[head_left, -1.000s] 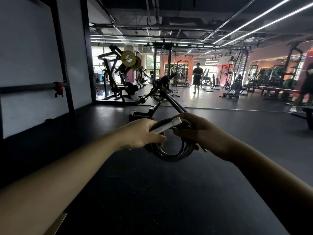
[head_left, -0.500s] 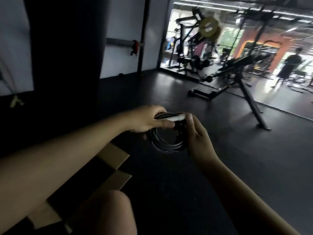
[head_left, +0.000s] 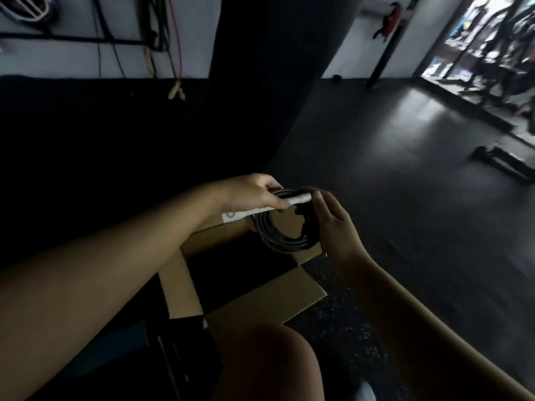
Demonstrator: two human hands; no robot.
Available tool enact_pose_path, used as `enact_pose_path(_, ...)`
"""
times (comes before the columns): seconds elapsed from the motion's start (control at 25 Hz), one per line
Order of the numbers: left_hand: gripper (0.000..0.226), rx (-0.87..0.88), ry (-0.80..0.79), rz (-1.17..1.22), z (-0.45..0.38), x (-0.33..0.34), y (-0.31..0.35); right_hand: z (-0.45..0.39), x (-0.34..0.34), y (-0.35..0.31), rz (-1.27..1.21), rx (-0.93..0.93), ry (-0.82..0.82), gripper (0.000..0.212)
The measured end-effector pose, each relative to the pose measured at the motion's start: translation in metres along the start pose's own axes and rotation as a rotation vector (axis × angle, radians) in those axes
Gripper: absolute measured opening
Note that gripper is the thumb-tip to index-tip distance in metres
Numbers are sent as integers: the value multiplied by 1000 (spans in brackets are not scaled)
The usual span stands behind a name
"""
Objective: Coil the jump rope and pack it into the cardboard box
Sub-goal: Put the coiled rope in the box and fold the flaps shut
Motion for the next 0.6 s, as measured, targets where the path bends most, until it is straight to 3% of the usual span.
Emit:
enact_pose_path(0.32,34,-257,116,97,-70,46,-160,-79,49,176,25,307,-142,31)
enact_pose_path(0.6,49,-552,137,167,-125,131,-315,-120,82,360,87,580,-268,35)
Point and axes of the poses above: each hand's wrist, its own z-axis away from the middle knuckle, its own x-axis out of the palm, y = z × x, the point moved 10 cm from there along -z, towards the middle knuckle, and after that the axes turned 10 degrees about -z, right-handed, at the moved point
